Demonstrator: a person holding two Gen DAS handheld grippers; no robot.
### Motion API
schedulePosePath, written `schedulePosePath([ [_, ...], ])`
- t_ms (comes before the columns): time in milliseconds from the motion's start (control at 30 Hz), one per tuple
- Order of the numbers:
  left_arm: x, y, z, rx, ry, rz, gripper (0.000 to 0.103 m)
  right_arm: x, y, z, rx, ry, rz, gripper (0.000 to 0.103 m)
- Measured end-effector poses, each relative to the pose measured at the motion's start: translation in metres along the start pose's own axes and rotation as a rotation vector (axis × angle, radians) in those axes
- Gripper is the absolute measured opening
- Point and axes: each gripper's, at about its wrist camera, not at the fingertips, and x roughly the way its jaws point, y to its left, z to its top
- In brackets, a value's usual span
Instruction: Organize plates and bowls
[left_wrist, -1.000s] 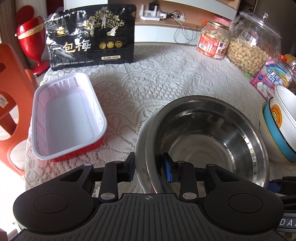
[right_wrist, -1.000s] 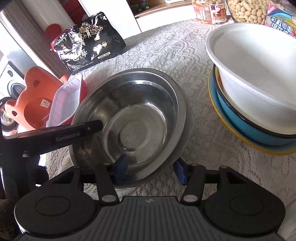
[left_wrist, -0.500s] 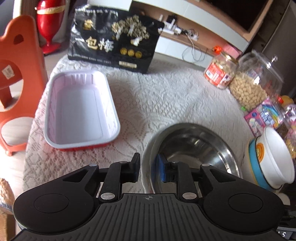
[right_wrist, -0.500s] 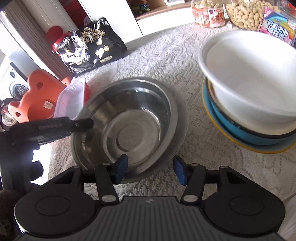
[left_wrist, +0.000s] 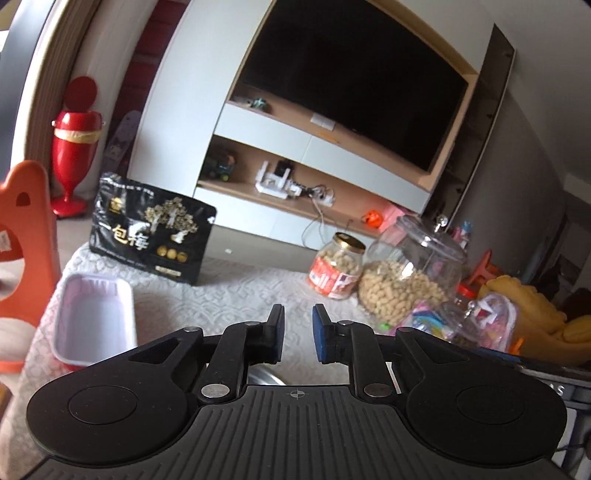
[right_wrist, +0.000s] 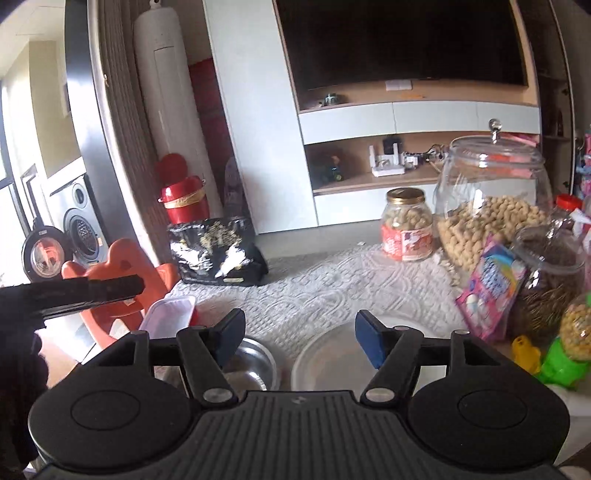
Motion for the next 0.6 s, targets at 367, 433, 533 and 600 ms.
schedulePosePath([
  [367, 0.033, -0.112, -0.004, -0.028, 0.128, 0.003, 0.016, 0.043, -0.101, 0.003, -0.031, 0.049, -0.164, 0.067],
  [433, 0.037, -0.123, -0.001, -0.044, 0.183, 0.012, 0.015, 0.054, -0.114, -0.007, 0.002, 0.092, -0.190, 0.067],
  [533, 0.038, -0.133, 0.004, -0.061, 0.197, -0.040, 0.015, 0.068, -0.123, -0.017, 0.049, 0.153, -0.184, 0.067],
  [600, 0.043, -0.134, 0.009, -0.084, 0.197, -0.049, 0.015, 0.079, -0.126, -0.024, 0.060, 0.190, -0.187, 0.067],
])
